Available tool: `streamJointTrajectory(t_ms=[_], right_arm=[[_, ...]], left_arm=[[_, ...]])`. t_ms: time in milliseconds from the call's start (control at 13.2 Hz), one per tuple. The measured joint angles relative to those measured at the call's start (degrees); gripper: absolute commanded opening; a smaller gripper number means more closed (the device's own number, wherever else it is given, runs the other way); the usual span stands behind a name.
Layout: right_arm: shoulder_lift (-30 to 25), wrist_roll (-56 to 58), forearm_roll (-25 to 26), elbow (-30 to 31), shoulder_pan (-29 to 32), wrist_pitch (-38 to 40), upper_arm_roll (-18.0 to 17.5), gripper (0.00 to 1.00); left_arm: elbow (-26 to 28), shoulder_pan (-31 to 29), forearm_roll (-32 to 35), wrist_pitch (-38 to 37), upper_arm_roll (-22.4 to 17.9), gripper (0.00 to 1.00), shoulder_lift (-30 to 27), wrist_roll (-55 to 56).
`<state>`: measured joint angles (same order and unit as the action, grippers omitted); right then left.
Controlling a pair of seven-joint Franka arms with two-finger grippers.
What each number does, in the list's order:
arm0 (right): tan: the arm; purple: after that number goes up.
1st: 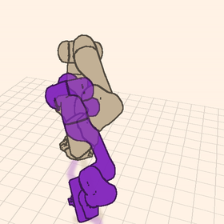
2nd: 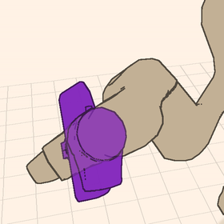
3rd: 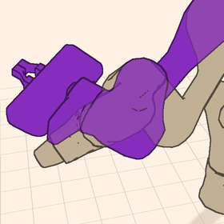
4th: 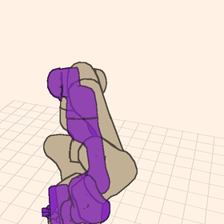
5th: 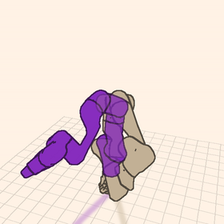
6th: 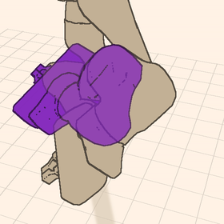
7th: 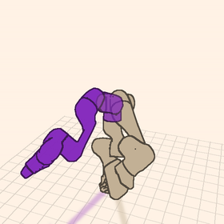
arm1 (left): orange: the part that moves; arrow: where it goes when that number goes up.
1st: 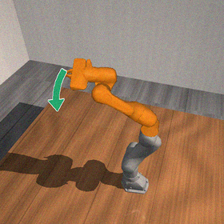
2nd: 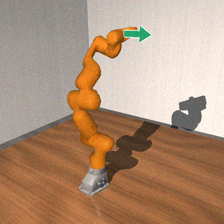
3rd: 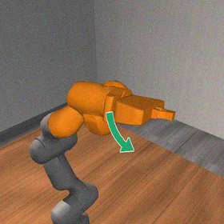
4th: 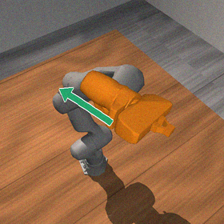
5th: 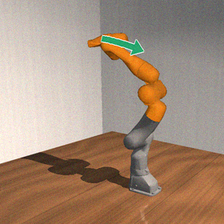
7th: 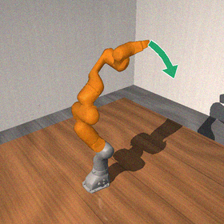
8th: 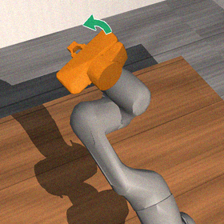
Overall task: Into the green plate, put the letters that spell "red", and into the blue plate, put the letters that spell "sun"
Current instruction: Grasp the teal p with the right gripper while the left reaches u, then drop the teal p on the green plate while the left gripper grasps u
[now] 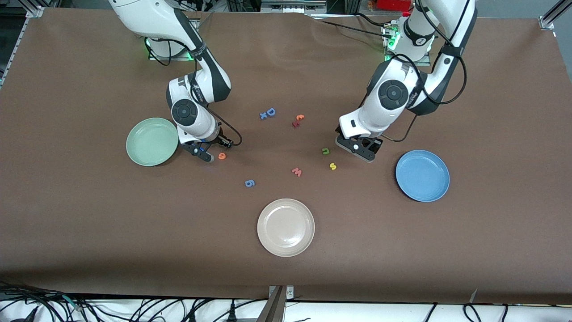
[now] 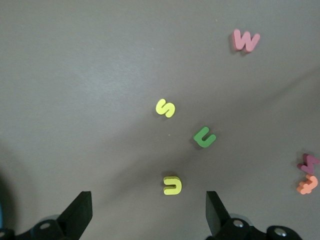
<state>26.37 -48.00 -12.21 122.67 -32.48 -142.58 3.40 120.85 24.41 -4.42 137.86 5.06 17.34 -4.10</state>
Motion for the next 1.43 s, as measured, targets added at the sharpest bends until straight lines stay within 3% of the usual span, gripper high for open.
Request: streamJointTrajectory(t_ms=[302, 604, 680, 831, 982, 1435], right_arm=[[0.0, 0.0, 0.0, 0.5, 0.0, -1.0, 0.0, 0.58], [0.2, 0.0, 0.0, 0.6, 0.0, -2.0, -0.1, 0.58], [0.3, 0.0, 0.0, 0.7, 0.0, -2.3, -0.1, 0.51], [0.3, 0.0, 0.0, 0.7, 0.0, -2.6, -0.2, 0.22], [0.2, 0.1, 0.0, 0.7, 0.0, -2.8, -0.2, 0.08], [0.0, 0.4, 0.0, 0.5, 0.0, -1.9, -0.3, 0.02]], left_arm=[[5.7, 2.2, 0.0, 10.5, 0.2, 1.00, 2.5, 0.0], [6.2, 2.4, 2.4, 12.7, 0.2, 1.00, 4.8, -0.1], [6.2, 2.4, 2.8, 13.1, 0.2, 0.99, 5.3, -0.1], [6.2, 2.4, 3.2, 13.2, 0.2, 0.99, 5.9, -0.1], [6.2, 2.5, 3.2, 13.3, 0.2, 0.99, 6.4, -0.1], [6.9, 3.6, 3.6, 15.2, 0.2, 0.94, 7.3, -0.2]])
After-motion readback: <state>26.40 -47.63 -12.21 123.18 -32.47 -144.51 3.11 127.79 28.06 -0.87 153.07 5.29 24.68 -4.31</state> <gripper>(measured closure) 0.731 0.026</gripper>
